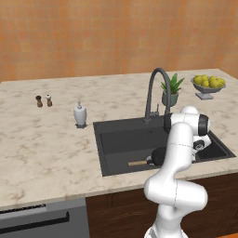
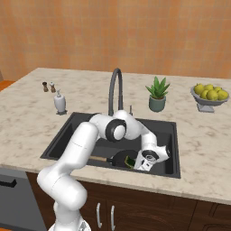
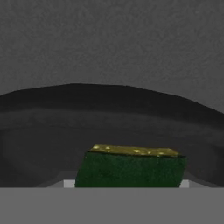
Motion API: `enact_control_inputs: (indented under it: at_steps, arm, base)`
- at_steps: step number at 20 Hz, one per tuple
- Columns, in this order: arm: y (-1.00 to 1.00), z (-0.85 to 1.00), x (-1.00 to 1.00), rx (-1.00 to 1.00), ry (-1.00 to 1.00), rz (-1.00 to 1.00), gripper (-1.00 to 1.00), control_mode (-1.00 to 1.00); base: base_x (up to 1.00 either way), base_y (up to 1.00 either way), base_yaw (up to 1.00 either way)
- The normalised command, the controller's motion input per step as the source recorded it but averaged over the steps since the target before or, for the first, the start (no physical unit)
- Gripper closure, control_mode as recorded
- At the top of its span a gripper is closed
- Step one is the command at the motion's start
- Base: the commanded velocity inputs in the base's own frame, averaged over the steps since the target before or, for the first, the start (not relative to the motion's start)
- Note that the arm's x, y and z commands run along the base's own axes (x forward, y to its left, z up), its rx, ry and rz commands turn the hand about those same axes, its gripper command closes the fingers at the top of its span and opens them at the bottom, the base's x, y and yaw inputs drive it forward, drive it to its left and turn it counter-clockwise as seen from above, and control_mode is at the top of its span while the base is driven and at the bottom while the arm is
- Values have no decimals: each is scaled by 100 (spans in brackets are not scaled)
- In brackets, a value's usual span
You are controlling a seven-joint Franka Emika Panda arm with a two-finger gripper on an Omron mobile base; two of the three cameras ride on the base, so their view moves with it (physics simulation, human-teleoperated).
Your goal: Pick the pan and sponge and place them into the sink. Then turn on the water.
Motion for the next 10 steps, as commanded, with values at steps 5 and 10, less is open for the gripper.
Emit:
enact_control_inputs:
  at_steps: [5, 10]
  arm:
    - [0, 0, 20, 0, -8, 0, -100, -100]
    - [0, 21, 1, 0, -16, 0, -100, -100]
  base:
    - [0, 0, 0]
    - [0, 0, 0]
